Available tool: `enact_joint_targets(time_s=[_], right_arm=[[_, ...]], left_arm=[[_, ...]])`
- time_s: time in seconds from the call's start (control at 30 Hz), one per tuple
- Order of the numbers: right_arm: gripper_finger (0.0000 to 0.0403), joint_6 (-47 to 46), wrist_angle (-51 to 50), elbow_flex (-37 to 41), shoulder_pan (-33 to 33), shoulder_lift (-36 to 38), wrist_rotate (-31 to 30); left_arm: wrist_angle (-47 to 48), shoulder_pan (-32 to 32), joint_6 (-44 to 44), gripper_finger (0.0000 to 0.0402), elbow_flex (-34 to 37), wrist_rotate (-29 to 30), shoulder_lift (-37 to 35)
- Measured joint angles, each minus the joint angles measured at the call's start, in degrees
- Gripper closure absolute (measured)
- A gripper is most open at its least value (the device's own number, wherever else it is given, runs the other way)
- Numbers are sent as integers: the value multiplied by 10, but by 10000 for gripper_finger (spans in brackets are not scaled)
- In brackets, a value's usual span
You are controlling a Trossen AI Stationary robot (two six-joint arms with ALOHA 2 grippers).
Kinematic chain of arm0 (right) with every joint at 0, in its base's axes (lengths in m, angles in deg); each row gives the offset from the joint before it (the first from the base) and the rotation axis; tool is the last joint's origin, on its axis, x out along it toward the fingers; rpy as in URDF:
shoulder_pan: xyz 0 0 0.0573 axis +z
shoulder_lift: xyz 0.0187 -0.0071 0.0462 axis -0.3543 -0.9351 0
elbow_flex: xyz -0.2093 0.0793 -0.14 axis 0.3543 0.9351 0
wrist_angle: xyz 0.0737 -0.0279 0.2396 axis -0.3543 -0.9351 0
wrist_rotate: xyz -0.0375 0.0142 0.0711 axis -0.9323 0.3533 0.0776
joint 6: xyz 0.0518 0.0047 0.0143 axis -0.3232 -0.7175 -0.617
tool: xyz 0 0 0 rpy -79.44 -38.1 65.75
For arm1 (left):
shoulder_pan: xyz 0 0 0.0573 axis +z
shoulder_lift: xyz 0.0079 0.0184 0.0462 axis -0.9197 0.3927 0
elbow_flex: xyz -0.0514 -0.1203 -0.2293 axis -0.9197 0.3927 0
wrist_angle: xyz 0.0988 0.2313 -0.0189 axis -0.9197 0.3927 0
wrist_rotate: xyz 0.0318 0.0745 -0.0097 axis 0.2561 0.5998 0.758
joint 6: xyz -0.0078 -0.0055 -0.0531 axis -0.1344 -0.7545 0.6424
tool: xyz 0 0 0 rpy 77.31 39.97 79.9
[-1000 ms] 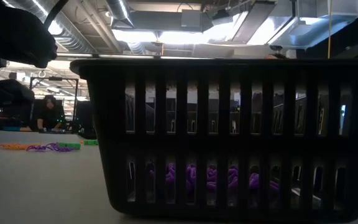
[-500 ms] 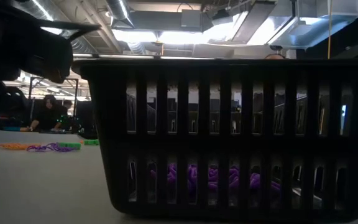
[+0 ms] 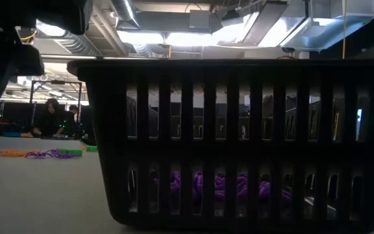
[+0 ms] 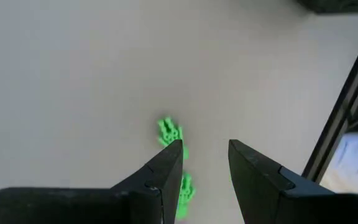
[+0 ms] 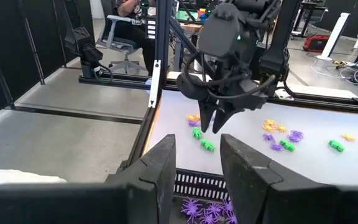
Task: Sort Halloween decoration
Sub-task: Put the green skeleton toy into the top black bin
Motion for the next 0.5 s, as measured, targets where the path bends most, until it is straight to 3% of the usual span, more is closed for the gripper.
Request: enact_joint_targets(time_s=[0.2, 0.5], right_arm=[[279, 0, 0, 0, 0, 0, 1], [279, 0, -2, 0, 0, 0, 1]], left_arm=[[43, -10, 39, 278, -1, 29, 14], [20, -13, 45, 278, -3, -17, 88]])
